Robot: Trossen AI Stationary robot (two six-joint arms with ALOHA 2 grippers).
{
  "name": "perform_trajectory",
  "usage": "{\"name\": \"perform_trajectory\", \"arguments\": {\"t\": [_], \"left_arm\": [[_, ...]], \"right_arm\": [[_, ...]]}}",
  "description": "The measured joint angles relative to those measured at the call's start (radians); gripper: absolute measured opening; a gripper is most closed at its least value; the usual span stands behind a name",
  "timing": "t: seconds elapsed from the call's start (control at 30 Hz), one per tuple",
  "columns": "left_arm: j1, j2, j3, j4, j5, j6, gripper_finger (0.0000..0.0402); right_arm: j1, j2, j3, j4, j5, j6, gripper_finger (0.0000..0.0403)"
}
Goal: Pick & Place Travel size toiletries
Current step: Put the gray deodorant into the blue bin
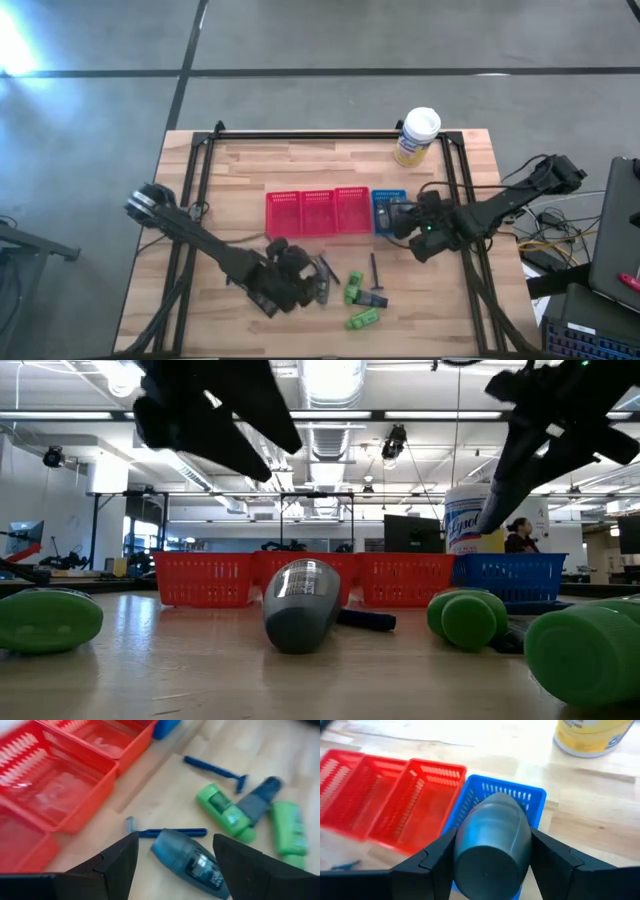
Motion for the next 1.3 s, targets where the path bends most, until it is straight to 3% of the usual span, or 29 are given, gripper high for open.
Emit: {"name": "perform_trajectory", "arguments": {"t": [0.17, 0.5, 0.73, 1.0, 1.3], "left_arm": [[0.013, -0.183, -0.251, 0.247, 0.040, 0.021, 0.0259], [0.035, -0.446, -0.481, 0.260, 0.065, 0.023, 0.0259], [0.034, -0.517, -0.548, 0.265, 0.074, -0.027, 0.0259], [0.043, -0.513, -0.570, 0.272, 0.053, -0.072, 0.0259], [0.043, -0.515, -0.570, 0.275, 0.045, -0.078, 0.0259]], "right_arm": [[-0.021, 0.047, 0.000, 0.049, 0.000, 0.028, 0.0208], [-0.066, 0.179, 0.000, 0.165, 0.001, 0.093, 0.0209], [-0.066, 0.227, 0.011, 0.177, 0.002, 0.134, 0.0209], [-0.112, 0.259, 0.015, 0.182, 0.090, 0.078, 0.0209], [-0.186, 0.348, 0.014, 0.220, -0.032, -0.023, 0.0243]]}}
